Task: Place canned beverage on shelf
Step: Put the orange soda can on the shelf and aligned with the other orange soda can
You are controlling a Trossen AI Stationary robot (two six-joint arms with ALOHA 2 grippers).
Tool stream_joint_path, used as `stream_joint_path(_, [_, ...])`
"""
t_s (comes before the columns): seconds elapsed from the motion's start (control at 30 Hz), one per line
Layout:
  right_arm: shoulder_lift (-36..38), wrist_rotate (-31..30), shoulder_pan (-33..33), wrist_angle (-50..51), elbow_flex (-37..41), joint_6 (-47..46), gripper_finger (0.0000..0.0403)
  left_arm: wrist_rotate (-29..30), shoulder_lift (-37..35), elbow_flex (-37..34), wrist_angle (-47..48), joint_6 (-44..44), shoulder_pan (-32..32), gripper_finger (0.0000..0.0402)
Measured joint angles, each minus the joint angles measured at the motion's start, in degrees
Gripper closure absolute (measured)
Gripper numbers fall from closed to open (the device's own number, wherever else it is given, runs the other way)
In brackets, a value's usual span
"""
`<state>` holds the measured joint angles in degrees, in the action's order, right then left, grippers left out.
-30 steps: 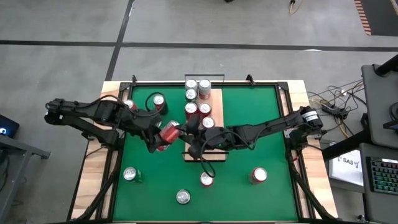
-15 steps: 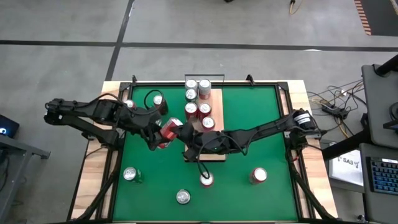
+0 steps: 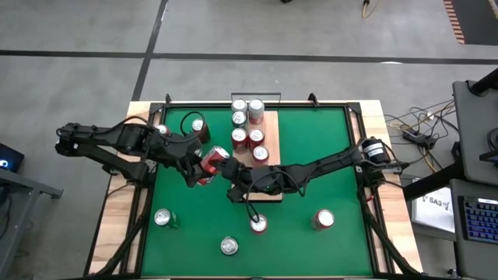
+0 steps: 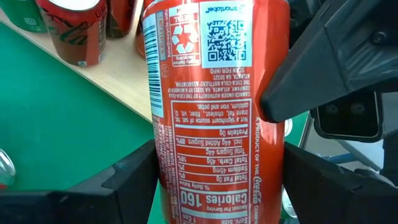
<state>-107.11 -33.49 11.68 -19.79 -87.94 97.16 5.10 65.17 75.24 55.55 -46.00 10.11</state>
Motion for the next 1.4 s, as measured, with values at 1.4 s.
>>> stream_joint_path(1.4, [9.14,-20.57,-0.04,-8.95,0.0,-23.13,0.0117,14.48,-12.25,-2.13,-24.17,37.52,0.09,0.0065])
